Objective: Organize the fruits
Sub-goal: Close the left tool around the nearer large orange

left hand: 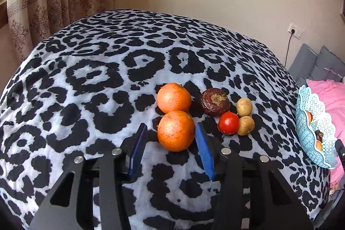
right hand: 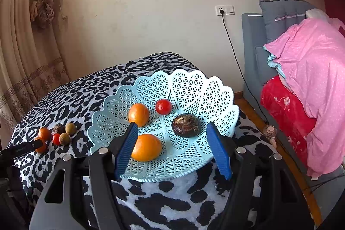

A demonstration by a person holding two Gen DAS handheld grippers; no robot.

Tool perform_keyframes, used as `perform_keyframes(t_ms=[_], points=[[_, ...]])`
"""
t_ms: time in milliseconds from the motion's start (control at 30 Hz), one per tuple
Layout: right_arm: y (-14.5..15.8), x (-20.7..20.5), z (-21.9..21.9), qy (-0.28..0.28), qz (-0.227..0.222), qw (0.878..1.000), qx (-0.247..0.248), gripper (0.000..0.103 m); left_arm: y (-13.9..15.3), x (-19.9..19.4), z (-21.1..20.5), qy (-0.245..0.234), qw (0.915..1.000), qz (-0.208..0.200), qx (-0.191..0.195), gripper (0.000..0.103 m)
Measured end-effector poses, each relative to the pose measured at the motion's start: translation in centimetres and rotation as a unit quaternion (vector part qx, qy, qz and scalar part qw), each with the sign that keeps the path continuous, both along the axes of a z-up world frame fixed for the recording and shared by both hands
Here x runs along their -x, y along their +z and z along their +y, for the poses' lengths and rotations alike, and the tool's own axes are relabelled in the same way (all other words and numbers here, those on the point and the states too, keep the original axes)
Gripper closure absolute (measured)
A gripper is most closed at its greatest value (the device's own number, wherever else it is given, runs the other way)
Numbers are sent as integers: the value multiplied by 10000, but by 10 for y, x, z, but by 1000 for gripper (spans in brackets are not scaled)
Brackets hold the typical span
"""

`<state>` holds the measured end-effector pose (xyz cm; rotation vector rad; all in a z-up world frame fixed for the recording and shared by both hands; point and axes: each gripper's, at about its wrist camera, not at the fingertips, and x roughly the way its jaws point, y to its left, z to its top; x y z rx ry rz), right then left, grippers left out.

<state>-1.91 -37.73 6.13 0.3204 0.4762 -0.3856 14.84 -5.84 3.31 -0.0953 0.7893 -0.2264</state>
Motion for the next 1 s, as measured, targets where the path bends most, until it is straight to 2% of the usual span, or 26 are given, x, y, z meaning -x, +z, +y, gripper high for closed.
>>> perform_keyframes(t_ms=[167,233,300,367,600,733,900,1000], points=[[0,0,0,-1,-1,10000,5,36,-3,-3,-1,-58,9999,85,63,56],[0,0,0,0,6,10000,9,36,-5,-3,-3,-77,9999,139,39,58],[0,0,0,0,8,10000,16,36,-6,-2,-3,-122,9998,139,51,66],[0,0,0,-11,4,10000,26,36,-5,0,-3,-101,9999,101,56,66],[1,2,5,-67,-25,9998,195,36,8,16,1,153,9989,-431,-36,66],[4,-1,7,-40,96,9994,319,36,13,19,7,322,9980,-546,34,66],[18,-14,25,438,216,9981,373,36,13,18,20,557,9972,-457,207,66],[30,-31,55,1102,254,9920,565,36,13,19,28,685,9963,-441,289,66]])
